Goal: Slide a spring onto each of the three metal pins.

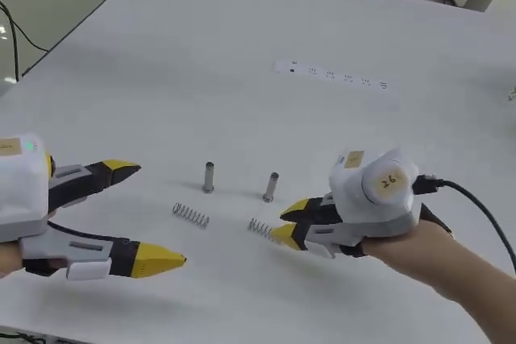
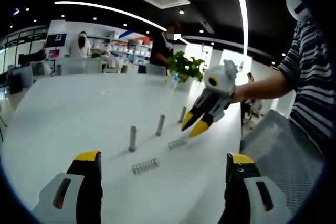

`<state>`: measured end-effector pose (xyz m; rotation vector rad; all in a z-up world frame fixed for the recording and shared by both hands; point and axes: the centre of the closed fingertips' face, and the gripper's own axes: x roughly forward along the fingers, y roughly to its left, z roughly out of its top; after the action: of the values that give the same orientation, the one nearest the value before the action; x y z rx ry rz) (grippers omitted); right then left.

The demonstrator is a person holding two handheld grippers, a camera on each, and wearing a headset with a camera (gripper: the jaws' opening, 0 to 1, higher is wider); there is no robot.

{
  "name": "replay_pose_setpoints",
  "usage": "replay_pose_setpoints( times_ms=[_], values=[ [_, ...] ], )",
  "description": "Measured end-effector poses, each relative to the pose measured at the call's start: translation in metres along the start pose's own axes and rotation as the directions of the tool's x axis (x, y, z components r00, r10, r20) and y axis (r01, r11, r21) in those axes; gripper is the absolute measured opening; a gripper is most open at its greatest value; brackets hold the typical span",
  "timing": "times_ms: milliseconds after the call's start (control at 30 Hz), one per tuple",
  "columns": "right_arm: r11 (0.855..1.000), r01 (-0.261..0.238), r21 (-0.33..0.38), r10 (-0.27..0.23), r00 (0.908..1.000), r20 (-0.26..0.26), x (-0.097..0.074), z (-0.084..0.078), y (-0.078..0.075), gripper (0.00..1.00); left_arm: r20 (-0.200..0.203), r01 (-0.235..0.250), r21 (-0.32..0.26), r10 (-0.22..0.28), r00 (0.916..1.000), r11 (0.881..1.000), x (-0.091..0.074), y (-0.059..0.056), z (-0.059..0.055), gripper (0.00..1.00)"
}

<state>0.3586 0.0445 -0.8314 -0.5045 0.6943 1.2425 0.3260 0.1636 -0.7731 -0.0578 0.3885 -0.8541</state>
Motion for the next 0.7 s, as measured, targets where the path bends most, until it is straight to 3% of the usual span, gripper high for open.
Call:
replay_pose_setpoints(
  times_ms=[700],
  values=[
    [1.000,0.007,-0.011,-0.008,0.9979,-0.065,0.023,-0.020,-0.003,0.08,-0.007,-0.006,-0.010,0.006,1.0000,1.000,-0.004,0.000,-0.005,0.95]
  ],
)
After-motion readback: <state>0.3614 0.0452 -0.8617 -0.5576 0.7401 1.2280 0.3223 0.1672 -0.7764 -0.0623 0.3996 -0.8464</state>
